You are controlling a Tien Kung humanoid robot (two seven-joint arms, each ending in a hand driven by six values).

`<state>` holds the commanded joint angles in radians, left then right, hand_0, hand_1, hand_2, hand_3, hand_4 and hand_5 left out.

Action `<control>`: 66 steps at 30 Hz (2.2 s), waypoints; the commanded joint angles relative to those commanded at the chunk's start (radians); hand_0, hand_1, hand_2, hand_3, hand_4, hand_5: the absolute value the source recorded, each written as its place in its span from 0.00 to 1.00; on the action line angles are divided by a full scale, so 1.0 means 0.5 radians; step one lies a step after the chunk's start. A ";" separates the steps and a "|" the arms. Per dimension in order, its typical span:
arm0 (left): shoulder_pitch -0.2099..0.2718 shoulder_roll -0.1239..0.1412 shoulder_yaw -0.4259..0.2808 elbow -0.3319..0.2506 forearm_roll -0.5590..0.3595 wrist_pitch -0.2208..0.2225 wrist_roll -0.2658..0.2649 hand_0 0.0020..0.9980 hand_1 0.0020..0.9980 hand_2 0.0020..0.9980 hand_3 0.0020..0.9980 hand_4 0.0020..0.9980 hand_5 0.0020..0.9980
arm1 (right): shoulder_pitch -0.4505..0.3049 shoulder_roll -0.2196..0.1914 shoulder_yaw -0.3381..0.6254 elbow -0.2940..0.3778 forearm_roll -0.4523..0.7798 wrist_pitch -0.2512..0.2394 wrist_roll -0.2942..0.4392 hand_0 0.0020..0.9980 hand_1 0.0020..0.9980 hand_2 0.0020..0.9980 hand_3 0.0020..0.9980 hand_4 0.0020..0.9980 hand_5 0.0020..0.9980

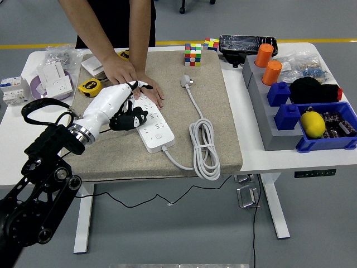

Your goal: Pick up the plug,place it near the board,insert it into the board,press the button

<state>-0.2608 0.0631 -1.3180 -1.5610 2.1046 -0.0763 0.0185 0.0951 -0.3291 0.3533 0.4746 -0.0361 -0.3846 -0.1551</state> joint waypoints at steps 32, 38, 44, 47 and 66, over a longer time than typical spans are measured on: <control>-0.070 -0.008 -0.270 0.272 -2.141 -0.188 0.123 1.00 1.00 1.00 1.00 1.00 0.48 | -0.019 0.000 -0.050 -0.001 0.008 -0.004 -0.004 0.88 0.83 0.81 0.83 1.00 1.00; -0.151 0.052 -0.172 0.293 -1.634 -0.283 0.086 1.00 1.00 1.00 1.00 1.00 0.45 | -0.014 -0.005 -0.047 -0.002 0.011 -0.004 -0.004 0.88 0.83 0.81 0.83 1.00 1.00; -0.245 0.097 -0.034 0.397 -1.130 -0.418 0.054 1.00 1.00 1.00 1.00 1.00 0.43 | -0.009 -0.003 -0.034 -0.003 0.013 -0.001 -0.001 0.88 0.83 0.81 0.83 1.00 1.00; -0.282 0.104 0.027 0.468 -0.883 -0.459 0.038 1.00 1.00 1.00 1.00 1.00 0.43 | -0.007 -0.001 -0.031 -0.002 0.013 0.001 0.000 0.88 0.83 0.81 0.83 1.00 1.00; -0.410 0.038 0.092 1.007 0.329 -0.119 0.013 0.87 0.88 0.84 0.86 1.00 0.43 | 0.014 -0.007 -0.024 0.000 0.014 0.001 0.001 0.88 0.83 0.81 0.83 1.00 1.00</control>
<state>-0.4659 0.0823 -1.2720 -1.0575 2.2689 -0.1359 0.0251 0.1020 -0.3324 0.3411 0.4747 -0.0290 -0.3841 -0.1547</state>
